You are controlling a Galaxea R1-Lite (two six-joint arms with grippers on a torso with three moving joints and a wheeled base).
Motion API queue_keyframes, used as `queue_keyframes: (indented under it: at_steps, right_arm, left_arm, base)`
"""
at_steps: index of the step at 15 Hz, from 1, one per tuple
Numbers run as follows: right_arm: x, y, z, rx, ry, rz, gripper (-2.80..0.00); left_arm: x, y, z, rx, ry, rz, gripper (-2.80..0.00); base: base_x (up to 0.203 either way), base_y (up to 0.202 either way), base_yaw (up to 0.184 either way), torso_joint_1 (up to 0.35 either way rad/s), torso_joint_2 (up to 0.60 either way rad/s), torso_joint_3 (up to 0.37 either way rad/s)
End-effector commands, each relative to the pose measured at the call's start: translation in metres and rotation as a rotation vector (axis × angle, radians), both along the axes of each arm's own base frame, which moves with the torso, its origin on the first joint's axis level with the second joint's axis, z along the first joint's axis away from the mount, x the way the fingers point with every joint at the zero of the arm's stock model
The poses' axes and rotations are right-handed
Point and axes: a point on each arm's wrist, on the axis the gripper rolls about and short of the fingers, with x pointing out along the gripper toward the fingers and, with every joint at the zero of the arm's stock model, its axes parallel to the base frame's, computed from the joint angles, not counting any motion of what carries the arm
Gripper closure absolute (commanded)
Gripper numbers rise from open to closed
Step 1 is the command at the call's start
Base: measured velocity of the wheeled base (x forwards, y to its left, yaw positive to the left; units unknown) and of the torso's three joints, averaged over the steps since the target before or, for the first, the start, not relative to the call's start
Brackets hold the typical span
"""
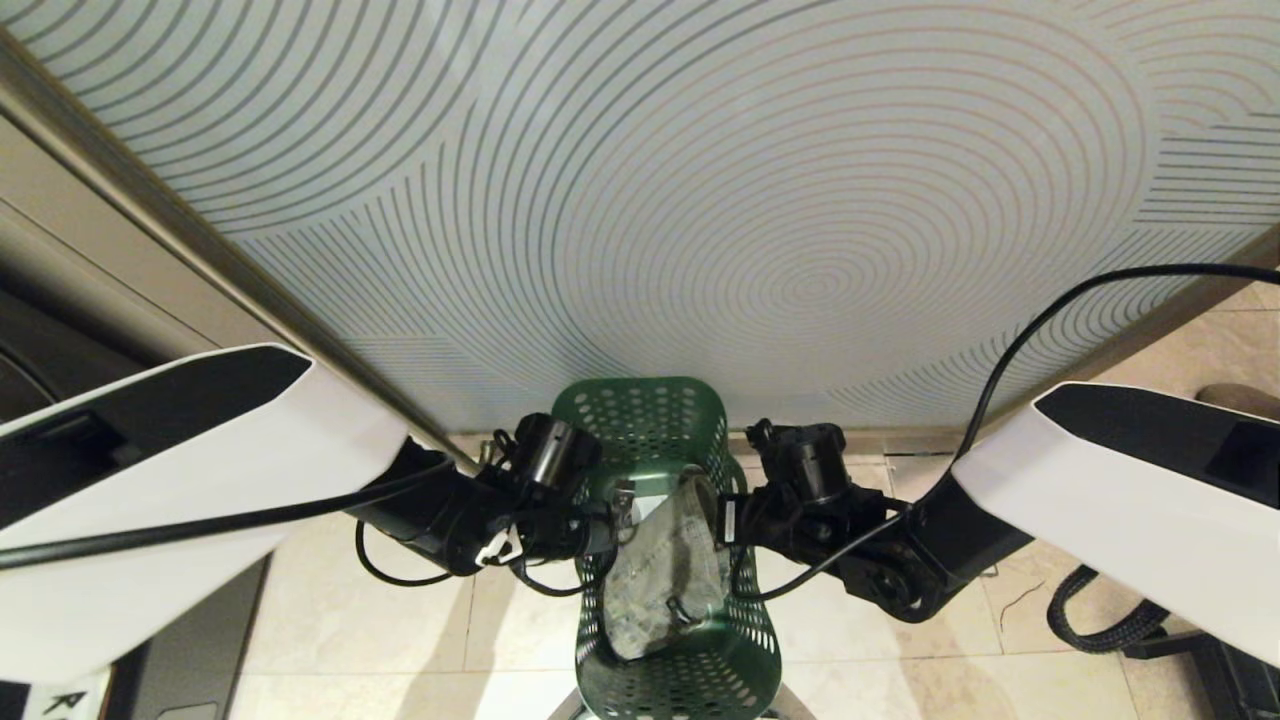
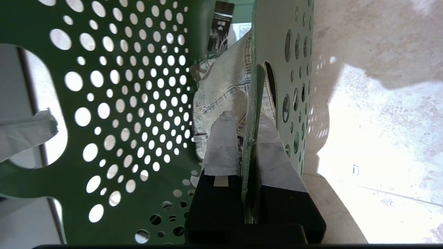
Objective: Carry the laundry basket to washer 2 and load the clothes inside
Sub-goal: Pick up the clothes basket and put it beside the washing machine
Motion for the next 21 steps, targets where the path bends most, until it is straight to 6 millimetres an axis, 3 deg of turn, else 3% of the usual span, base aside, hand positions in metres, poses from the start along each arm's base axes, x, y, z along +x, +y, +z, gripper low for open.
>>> queue_keyframes:
  at_steps: [1,8,12,17,21]
  right_arm:
    - [-0.007,-0.002,0.015,0.02,-0.02,0.002,0.0]
    - [-0.047,-0.004,0.06,0.048,0.01,0.03,0.0]
    - [-0.073,-0.003,0.088,0.026,0.03,0.058,0.0]
    - [-0.096,-0.003,0.092,-0.001,0.039,0.077,0.0]
    - [-0.102,-0.008,0.096,-0.017,0.041,0.074,0.0]
  left_arm:
    - [-0.003,0.002,0.014,-0.029,-0.013,0.0,0.0]
    - [-0.031,0.018,0.06,-0.071,0.048,0.0,0.0]
    - [-0.058,0.026,0.088,-0.086,0.059,-0.06,0.0]
    - [-0.089,0.031,0.104,-0.038,0.135,-0.094,0.0]
    - [-0.105,0.036,0.114,-0.05,0.116,-0.115,0.0]
  base:
    - [0.0,0.0,0.0,0.0,0.0,0.0]
    - [0.0,0.0,0.0,0.0,0.0,0.0]
    - [0.0,0.0,0.0,0.0,0.0,0.0]
    - [0.0,0.0,0.0,0.0,0.0,0.0]
    - [0.0,0.0,0.0,0.0,0.0,0.0]
